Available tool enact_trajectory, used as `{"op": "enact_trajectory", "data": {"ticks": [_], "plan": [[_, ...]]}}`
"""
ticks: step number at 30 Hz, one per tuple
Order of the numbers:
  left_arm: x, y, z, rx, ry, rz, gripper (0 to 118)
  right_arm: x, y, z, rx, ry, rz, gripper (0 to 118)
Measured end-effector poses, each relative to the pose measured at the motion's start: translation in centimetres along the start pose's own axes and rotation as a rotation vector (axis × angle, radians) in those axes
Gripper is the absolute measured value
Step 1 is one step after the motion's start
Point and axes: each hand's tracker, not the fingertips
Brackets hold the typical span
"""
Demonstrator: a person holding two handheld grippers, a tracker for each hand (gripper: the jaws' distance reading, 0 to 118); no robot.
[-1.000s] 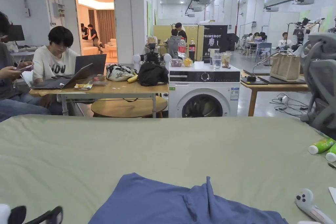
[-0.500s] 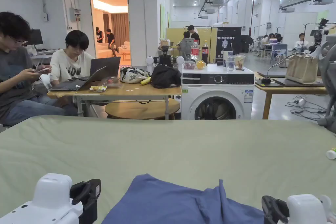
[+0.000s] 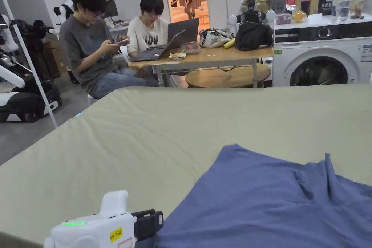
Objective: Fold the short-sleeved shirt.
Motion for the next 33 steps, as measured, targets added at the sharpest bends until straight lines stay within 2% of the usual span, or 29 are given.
{"op": "enact_trajectory", "data": {"ticks": [3, 6, 9, 10, 12, 15, 19, 21, 22, 24, 25, 28, 30, 33], "plan": [[-1.1, -0.6, -2.9, -0.123, 0.012, 0.074, 56, -0.1, -0.1, 0.0, -0.015, -0.001, 0.016, 0], [-1.7, -1.4, -4.8, -0.189, 0.035, 0.090, 57, 0.4, -0.4, 0.2, -0.024, -0.009, 0.017, 0], [-0.8, -1.5, -4.7, -0.169, 0.048, 0.010, 56, 1.3, -0.5, -0.2, -0.046, -0.032, 0.004, 0], [-0.7, -1.3, -4.6, -0.181, 0.043, 0.011, 46, 1.7, -0.3, -0.5, -0.052, -0.040, -0.003, 0], [-0.4, -1.5, -5.2, -0.217, -0.015, 0.038, 34, 2.7, 0.4, -1.5, -0.064, -0.051, -0.030, 0], [0.2, -1.5, -5.9, -0.229, 0.034, -0.025, 3, 4.8, 2.7, -3.6, -0.102, -0.039, -0.071, 0], [0.2, -1.2, -5.9, -0.247, 0.041, -0.060, 2, 9.7, 5.9, -9.5, -0.236, 0.061, -0.090, 0], [0.0, -1.2, -5.9, -0.248, 0.034, -0.044, 2, 12.3, 6.9, -13.7, -0.344, 0.058, -0.045, 0], [0.2, -1.3, -5.6, -0.247, 0.030, -0.032, 2, 13.4, 7.3, -16.2, -0.422, 0.042, -0.011, 17], [0.2, -1.3, -5.6, -0.245, 0.029, -0.020, 2, 15.3, 7.6, -20.9, -0.582, 0.032, 0.046, 66], [0.3, -1.3, -5.6, -0.246, 0.030, -0.019, 2, 15.6, 7.3, -22.8, -0.651, 0.041, 0.070, 74], [0.8, -1.0, -5.4, -0.263, 0.030, -0.026, 2, 17.0, 6.6, -27.1, -0.776, 0.085, 0.052, 73], [0.8, -0.8, -5.5, -0.270, 0.033, -0.034, 2, 17.1, 6.2, -28.7, -0.802, 0.074, 0.036, 72], [1.0, -0.9, -5.4, -0.270, 0.037, -0.042, 2, 17.0, 5.0, -30.4, -0.886, 0.094, 0.022, 64]]}}
